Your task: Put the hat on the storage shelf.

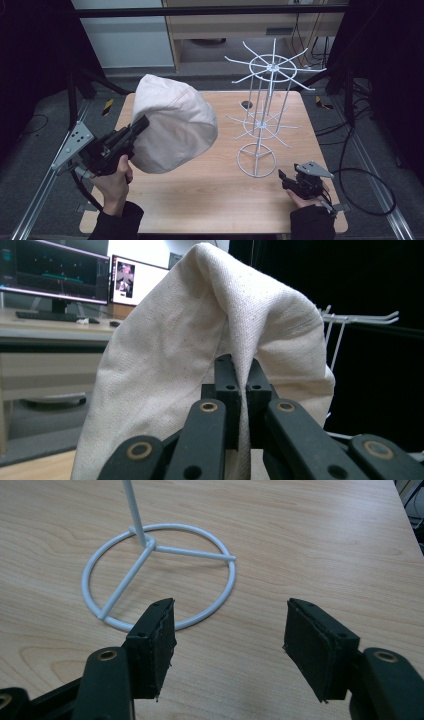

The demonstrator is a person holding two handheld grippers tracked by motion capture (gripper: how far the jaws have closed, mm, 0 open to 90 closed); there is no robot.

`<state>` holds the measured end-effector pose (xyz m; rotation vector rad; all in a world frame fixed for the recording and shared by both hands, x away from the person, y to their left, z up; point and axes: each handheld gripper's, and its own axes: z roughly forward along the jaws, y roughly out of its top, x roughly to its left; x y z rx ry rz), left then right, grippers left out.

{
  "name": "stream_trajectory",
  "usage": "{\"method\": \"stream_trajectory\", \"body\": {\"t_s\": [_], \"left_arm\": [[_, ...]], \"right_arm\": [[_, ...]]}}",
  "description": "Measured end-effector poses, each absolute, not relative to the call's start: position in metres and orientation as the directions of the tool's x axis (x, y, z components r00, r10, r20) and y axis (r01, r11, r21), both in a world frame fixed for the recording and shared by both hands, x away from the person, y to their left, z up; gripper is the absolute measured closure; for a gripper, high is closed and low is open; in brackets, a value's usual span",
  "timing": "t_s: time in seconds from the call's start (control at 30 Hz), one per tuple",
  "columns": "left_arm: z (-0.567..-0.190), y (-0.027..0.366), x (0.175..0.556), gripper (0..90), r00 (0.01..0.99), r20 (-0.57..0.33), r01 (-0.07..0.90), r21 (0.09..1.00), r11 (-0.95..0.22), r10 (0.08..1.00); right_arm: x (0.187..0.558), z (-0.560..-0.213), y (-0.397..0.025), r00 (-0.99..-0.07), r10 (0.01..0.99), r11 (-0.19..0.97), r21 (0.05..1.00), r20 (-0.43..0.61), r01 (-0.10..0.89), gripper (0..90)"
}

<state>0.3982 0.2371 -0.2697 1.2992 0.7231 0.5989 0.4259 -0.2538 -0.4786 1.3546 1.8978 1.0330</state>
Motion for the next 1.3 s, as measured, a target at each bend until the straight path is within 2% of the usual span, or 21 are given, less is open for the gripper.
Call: {"method": "stream_trajectory", "body": {"t_s": [0.73,1.3], "left_arm": [[-0.227,0.223,0.401,88.7,0.693,-0.170,-0.083,0.947,0.312,0.701],[-0.202,0.206,0.402,88.7,0.731,-0.157,-0.113,0.932,0.345,0.664]], "right_arm": [[0.426,-0.478,-0.254,-0.317,0.948,0.182,0.850,-0.019,0.494,37.2],[0.426,-0.479,-0.254,-0.319,0.947,0.186,0.849,-0.022,0.495,37.1]]}}
